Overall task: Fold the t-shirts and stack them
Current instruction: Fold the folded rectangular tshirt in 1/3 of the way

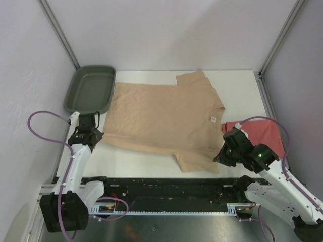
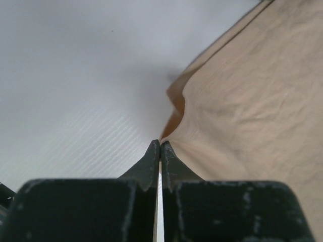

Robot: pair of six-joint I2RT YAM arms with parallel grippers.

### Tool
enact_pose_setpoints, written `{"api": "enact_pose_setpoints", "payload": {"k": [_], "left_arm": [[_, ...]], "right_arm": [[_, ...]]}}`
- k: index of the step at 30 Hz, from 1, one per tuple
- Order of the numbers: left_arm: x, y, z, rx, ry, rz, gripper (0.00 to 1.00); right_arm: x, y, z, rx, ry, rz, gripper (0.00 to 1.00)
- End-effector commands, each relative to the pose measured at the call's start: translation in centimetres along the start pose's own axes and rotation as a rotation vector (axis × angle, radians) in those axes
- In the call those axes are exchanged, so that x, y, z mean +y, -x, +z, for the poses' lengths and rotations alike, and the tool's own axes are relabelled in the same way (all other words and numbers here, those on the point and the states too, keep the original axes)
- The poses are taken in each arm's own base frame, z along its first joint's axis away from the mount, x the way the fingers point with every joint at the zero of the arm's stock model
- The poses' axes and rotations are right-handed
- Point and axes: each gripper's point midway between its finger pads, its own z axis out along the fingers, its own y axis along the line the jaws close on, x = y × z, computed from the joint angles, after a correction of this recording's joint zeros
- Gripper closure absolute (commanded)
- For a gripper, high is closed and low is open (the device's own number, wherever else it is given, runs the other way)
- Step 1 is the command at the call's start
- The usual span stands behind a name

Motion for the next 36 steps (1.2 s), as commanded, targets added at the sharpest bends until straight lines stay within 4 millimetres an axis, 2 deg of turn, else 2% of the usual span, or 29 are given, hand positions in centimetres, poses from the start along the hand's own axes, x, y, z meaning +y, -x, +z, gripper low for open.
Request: {"api": "enact_pose_setpoints", "payload": {"k": [1,3,7,11,14,17,20,29,36], "left_arm": [[-2.2,1.7,0.0,-0.046,-0.022,0.055,1.0],[-4.2,2.5,0.4,-0.044,-0.026,0.08,1.0],[-8.1,3.5,2.6,-0.014,-0.011,0.117,1.0],[-11.0,4.0,5.9,0.028,0.02,0.157,1.0],[-12.5,4.2,7.6,0.045,0.027,0.173,1.0],[-13.0,4.4,8.6,0.05,0.04,0.172,1.0],[-13.1,4.2,9.3,0.057,0.05,0.171,1.0],[-11.3,5.5,9.3,0.025,0.092,0.139,1.0],[-10.4,4.5,9.9,0.047,0.117,0.141,1.0]], "right_arm": [[1.2,3.6,0.6,-0.084,-0.028,-0.051,1.0],[3.2,6.3,2.3,-0.097,-0.013,-0.076,1.0],[6.3,13.3,5.8,-0.162,0.013,-0.073,1.0],[7.9,19.3,9.5,-0.203,0.009,-0.058,1.0],[7.9,21.9,12.6,-0.207,-0.027,-0.059,1.0],[7.1,22.9,15.3,-0.182,-0.046,-0.034,1.0],[6.6,23.6,16.4,-0.185,-0.049,-0.014,1.0],[5.2,25.0,15.2,-0.225,-0.079,0.0,1.0],[4.4,25.0,15.6,-0.214,-0.101,0.01,1.0]]}}
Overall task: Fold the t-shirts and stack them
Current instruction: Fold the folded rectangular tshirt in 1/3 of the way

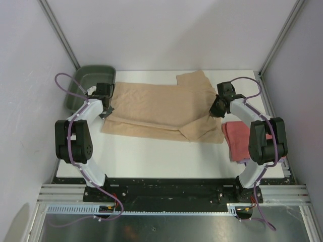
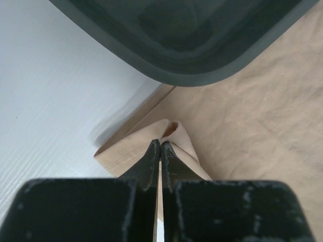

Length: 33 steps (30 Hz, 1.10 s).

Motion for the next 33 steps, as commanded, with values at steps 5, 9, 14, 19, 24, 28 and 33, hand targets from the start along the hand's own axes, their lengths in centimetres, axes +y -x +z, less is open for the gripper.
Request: {"api": "enact_pose_setpoints", "payload": {"k": [5,9,14,19,24,28,33], "left_arm": [[1.0,1.2,-0.2,-0.055,0.037,-0.025,1.0],[2.1,1.7,0.0,-0.063,0.061,-0.051,1.0],[2.5,2.0,0.2,-0.06,0.067,-0.062,1.0],[2.2,1.9,0.7,-0.044,0.052,-0.052,0.97],[1.5,2.0,-0.2,-0.043,-0.019,-0.043,0.6],[1.2,1.6,-2.1,-0.053,-0.107,-0.042,0.41],[2.1,-0.3,-3.9,-0.037,-0.16,-0.06,0.44]], "right_arm": [[1.2,3.0,-0.8,-0.087,0.048,-0.005,1.0],[1.4,3.2,-0.5,-0.093,0.058,-0.003,1.0],[1.4,3.7,0.0,-0.104,0.067,0.004,1.0],[1.9,3.5,0.8,-0.085,0.101,0.006,1.0],[1.6,3.4,1.0,-0.066,0.107,0.0,0.83],[1.6,4.1,-0.4,-0.086,0.103,-0.018,0.52],[1.5,4.3,-3.2,-0.11,0.092,-0.029,0.45]]}}
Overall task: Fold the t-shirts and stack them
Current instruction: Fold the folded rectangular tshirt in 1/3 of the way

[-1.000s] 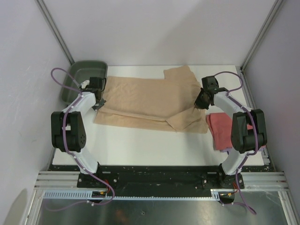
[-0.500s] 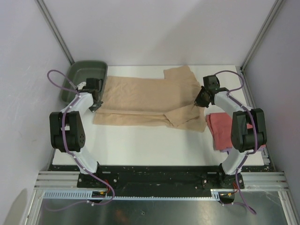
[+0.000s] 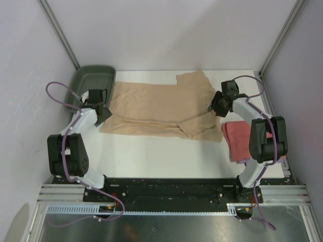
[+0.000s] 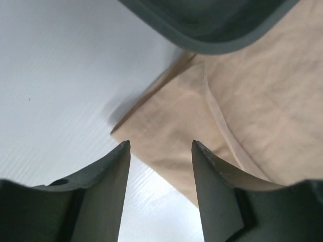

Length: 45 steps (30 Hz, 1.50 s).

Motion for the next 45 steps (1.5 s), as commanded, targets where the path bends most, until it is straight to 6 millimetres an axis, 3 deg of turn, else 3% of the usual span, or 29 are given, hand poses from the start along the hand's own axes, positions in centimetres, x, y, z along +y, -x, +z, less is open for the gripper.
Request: {"api": "enact_pose_setpoints", "payload": {"k": [1,7,13,18,27,32,37,45], "left_arm": [[-0.3,0.2,-2.4,-0.043,-0.097,-0.033,0.49],[-0.6,-2.3,-1.3,0.027,-0.129,-0.064,0.8],[-0.4,-3.6,1.7,0.079,-0.084,-0.093,0.91],[0.4,-3.9,3.2,0.087,-0.029,-0.108,0.92],[3.9,-5.0,3.8,0.088,0.091,-0.133,0.92],[5.5,-5.1,3.5,0.081,0.152,-0.134,0.91],[6.6,-5.6,3.0,0.078,0.187,-0.13,0.9],[8.7,-8.0,1.6,0.097,0.218,-0.144,0.9]], "right_arm": [[1.6,2.5,-4.5,-0.086,0.029,-0.025,0.46],[2.0,-0.4,-6.7,-0.07,0.004,-0.038,0.64],[0.8,-4.8,-6.2,-0.016,0.01,-0.025,0.73],[-1.4,-8.1,-4.5,0.042,0.002,-0.003,0.79],[-5.3,-11.1,-2.6,0.108,-0.067,0.032,0.86],[-7.8,-12.4,-2.6,0.129,-0.108,0.063,0.87],[-9.0,-13.7,-2.9,0.15,-0.126,0.071,0.88],[-10.5,-16.6,-5.6,0.179,-0.127,0.093,0.89]]}}
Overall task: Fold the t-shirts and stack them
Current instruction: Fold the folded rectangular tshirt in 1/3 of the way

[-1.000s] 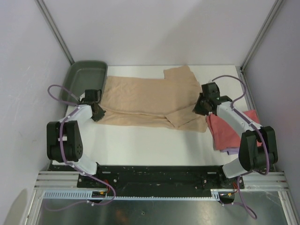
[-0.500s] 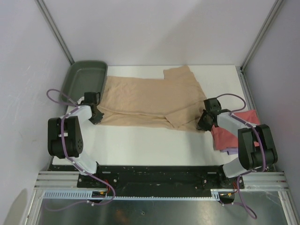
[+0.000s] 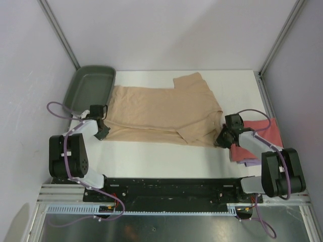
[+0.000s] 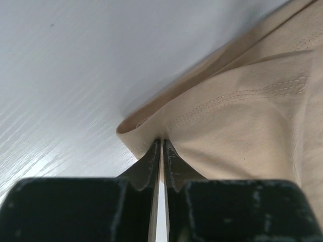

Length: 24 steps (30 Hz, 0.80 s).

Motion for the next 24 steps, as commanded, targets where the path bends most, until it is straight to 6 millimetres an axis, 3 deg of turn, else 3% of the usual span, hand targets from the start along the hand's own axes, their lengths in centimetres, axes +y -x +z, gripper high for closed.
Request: {"api": "enact_pose_setpoints", "payload": {"k": [1,9,13,18,21,24], "left_arm": [[4.1,-1.3,-0.7,-0.003,0.112,-0.019,0.9],[6.5,-3.4,-2.2,0.005,0.112,-0.047,0.88],[6.6,-3.2,-3.1,-0.015,0.083,-0.057,0.87],[3.9,-0.7,-5.3,-0.069,-0.038,-0.014,0.8],[1.3,1.0,-7.3,-0.118,-0.127,0.045,0.71],[-1.9,1.1,-9.3,-0.139,-0.232,0.153,0.65]], "right_arm": [[-3.0,-3.4,-1.6,0.066,-0.066,0.02,0.89],[-4.1,-7.1,-4.9,0.101,-0.02,0.08,0.9],[-3.2,-6.9,-6.6,0.057,0.03,0.077,0.9],[0.0,-3.7,-8.8,-0.046,0.058,-0.001,0.81],[2.3,-2.9,-8.4,-0.078,0.067,-0.062,0.73],[4.6,-2.7,-7.5,-0.081,0.08,-0.12,0.69]]}}
